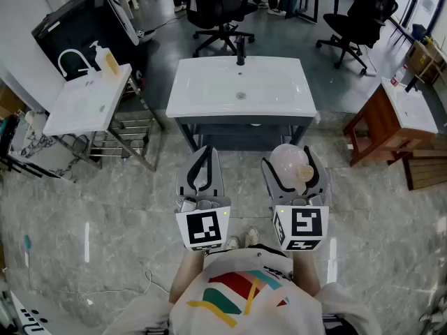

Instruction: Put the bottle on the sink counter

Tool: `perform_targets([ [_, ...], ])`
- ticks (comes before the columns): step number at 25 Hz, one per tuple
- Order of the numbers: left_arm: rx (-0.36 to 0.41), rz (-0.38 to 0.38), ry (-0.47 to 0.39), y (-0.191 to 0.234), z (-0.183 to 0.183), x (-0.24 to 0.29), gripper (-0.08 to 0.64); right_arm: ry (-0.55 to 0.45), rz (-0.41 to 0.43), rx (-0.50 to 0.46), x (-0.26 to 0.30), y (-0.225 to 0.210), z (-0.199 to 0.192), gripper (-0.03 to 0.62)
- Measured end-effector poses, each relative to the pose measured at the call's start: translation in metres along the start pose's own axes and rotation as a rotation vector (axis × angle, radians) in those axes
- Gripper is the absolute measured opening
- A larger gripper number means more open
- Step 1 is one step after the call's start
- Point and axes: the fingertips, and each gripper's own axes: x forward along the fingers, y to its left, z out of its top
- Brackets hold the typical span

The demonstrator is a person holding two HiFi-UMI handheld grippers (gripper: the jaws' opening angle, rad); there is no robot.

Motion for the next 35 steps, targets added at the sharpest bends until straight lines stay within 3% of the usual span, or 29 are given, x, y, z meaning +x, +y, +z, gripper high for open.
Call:
perform_targets([
  [17, 0.019, 0.009, 0.019, -0.013, -0.003, 0.018, 0.017, -0.048, 0.022, 0.017, 0.003, -0.02, 0.001, 0.391],
  [35, 0.018, 0.094, 0.023, -0.022, -0.012, 0.033, 0.017, -0.024, 0.077, -0.02, 0.017, -0.043, -0.013, 0.391],
])
